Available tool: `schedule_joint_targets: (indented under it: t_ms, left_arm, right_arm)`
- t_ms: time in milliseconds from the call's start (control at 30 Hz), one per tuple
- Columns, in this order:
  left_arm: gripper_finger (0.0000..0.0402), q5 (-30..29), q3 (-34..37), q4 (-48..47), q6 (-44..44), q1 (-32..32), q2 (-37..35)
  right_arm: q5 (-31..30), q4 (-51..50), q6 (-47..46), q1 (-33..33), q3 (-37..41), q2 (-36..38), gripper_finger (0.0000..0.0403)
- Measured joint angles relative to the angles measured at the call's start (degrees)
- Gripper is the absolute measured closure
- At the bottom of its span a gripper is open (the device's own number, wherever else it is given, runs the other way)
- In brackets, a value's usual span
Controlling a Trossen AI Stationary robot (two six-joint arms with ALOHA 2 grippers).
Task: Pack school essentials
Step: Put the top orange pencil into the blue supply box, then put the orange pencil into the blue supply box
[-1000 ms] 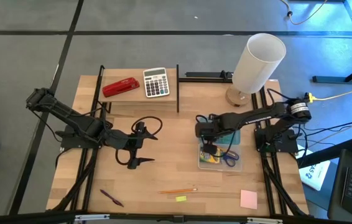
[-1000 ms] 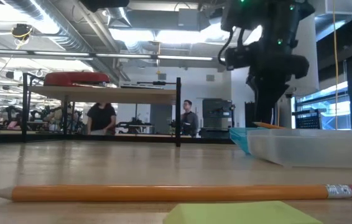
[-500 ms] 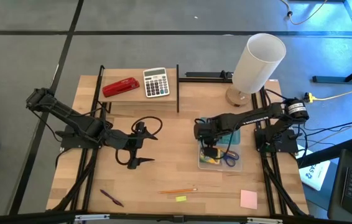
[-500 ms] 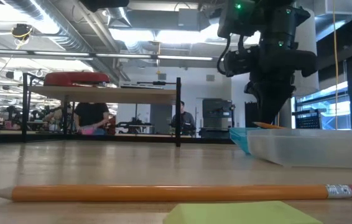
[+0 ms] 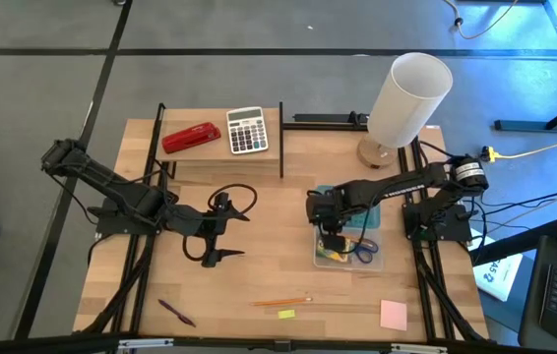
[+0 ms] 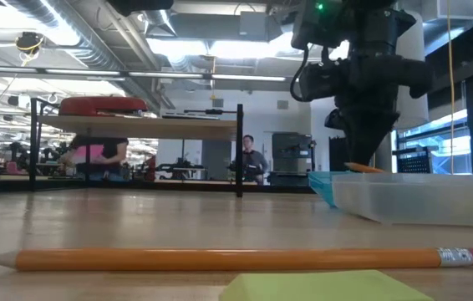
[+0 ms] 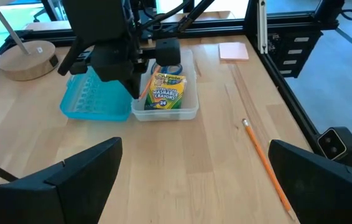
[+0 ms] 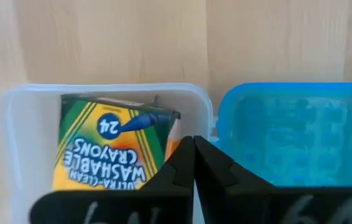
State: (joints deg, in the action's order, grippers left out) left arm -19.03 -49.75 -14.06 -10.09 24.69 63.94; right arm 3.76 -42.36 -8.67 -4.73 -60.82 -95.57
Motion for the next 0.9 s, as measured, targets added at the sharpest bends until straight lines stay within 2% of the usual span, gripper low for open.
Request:
schedule_joint_targets:
  t_ms: [133, 300, 467, 667, 900]
  left_arm:
    - [0.0003, 0.0, 0.0, 0.0, -0.2, 0.0, 0.0]
    - [0.0003, 0.1, 0.0, 0.1, -8.0, 1.2, 0.0]
    - [0.0003, 0.2, 0.0, -0.1, -8.9, 1.4, 0.0]
    - [0.0003, 0.6, 0.0, -0.5, -9.5, 3.3, 0.0]
    - [0.0003, 0.6, 0.0, -2.8, -17.2, 5.9, 0.0]
  right_arm:
    - [-3.8, -0.3, -1.4, 0.0, -0.2, 0.0, 0.0395]
    - [-4.1, -0.5, -2.8, 0.0, -1.5, 1.6, 0.0395]
    - [-4.1, -0.8, -2.5, -0.7, -4.2, 3.7, 0.0395]
    - [-4.1, -1.3, 2.0, -3.0, -9.2, 4.3, 0.0395]
    - [-4.0, -2.4, 9.0, -4.2, -16.8, 4.3, 0.0395]
